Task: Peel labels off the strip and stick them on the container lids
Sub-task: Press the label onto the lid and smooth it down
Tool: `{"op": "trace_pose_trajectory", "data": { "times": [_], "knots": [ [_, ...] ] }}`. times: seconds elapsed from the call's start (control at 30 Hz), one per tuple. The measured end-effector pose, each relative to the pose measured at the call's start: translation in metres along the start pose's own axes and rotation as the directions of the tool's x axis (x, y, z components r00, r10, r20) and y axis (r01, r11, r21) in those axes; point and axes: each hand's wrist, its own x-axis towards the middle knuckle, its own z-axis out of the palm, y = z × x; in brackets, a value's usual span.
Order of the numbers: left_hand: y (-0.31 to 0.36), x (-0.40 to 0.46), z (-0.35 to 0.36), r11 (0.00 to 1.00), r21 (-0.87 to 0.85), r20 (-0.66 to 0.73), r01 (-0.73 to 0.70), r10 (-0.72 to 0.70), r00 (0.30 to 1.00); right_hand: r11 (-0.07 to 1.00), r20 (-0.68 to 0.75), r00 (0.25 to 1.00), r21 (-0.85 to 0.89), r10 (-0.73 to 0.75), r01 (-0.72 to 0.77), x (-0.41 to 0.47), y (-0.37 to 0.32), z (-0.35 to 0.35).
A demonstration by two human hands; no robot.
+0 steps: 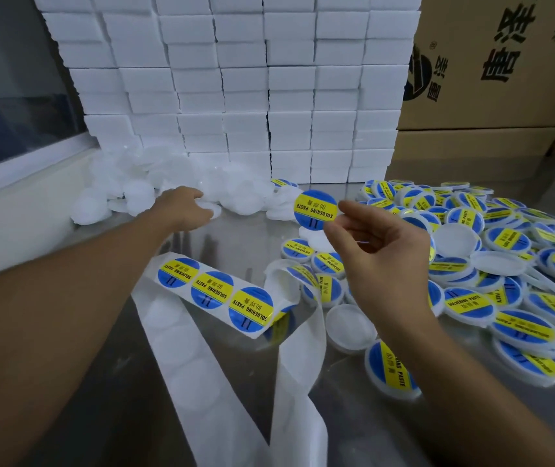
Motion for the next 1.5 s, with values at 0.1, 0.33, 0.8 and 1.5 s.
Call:
{"op": "trace_pose_trajectory", "data": {
  "times": [0.1,0.33,0.8,1.5],
  "knots": [
    [0.000,0.011,0.009,1.000,0.006,0.040,0.003,-0.003,0.999,0.999,-0.012,0.999,-0.008,-0.032,0.032,0.002,0.002,-0.001],
    [0.000,0.016,0.022,0.995,-0.102,-0.134,0.021,-0.034,0.990,1.000,-0.018,1.000,0.010,-0.001,0.001,0.004,0.005,-0.003],
    [0.039,-0.086,0.010,0.905,-0.174,-0.420,-0.388,0.289,0.861,0.984,0.044,0.988,0.090,0.151,-0.154,-0.001,-0.004,-0.004],
    [0.055,-0.204,0.018,0.513,-0.744,-0.404,-0.429,0.168,0.899,0.946,0.292,0.939,0.206,0.183,-0.249,-0.015,-0.014,0.009]
  ]
}}
